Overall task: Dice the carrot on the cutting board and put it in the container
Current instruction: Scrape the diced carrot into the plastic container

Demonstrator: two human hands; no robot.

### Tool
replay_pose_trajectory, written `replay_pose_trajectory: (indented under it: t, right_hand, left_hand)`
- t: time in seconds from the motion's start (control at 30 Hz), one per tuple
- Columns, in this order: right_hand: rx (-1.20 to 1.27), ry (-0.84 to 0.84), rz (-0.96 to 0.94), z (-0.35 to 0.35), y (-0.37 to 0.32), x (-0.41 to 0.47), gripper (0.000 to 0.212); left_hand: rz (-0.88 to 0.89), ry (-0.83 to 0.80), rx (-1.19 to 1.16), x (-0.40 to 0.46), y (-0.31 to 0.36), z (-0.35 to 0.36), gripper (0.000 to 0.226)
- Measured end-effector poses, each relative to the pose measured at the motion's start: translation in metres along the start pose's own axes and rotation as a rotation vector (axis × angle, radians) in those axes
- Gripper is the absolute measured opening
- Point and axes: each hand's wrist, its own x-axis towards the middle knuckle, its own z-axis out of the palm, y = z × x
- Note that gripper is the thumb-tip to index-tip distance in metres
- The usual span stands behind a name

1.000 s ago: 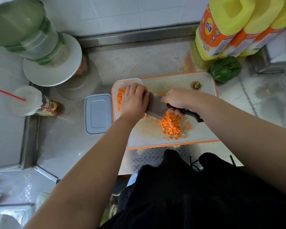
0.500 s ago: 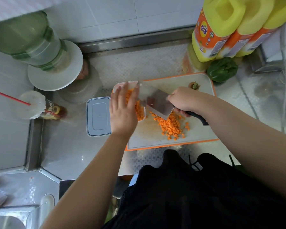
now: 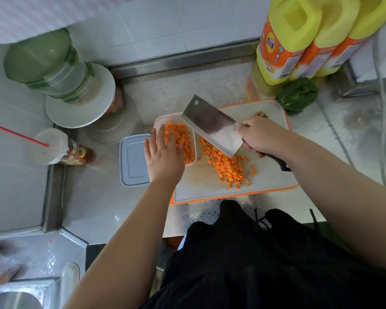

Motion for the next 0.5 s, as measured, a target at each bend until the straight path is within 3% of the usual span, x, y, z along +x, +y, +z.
replay_pose_trajectory:
  t: [0.1, 0.2, 0.23, 0.3, 0.37, 0.5]
  right_hand:
    - [0.047, 0.126, -0.016, -0.003, 0.027, -0.004, 0.041]
    - [0.01, 0.221, -0.002, 0.0, 0.058, -0.006, 0.041]
    - [0.008, 0.241, 0.02, 0.002, 0.069, -0.006, 0.04]
    - [0.034, 0.271, 0.081, 0.005, 0.089, -0.005, 0.04]
    - [0.063, 0.291, 0.124, 0.009, 0.106, -0.005, 0.041]
    - [0.087, 0.275, 0.175, 0.016, 0.131, -0.007, 0.038]
  left_hand:
    - [0.016, 0.24, 0.042, 0.005, -0.004, -0.004, 0.042]
    - [0.02, 0.234, 0.093, 0.008, 0.004, -0.007, 0.014]
    - [0.004, 0.195, 0.091, 0.009, 0.008, -0.009, 0.016]
    - [-0.022, 0.101, 0.1, 0.009, 0.015, -0.008, 0.057]
    - [0.008, 0.125, 0.088, 0.01, 0.024, -0.009, 0.076]
    - [0.222, 0.363, -0.216, 0.012, 0.055, -0.001, 0.051]
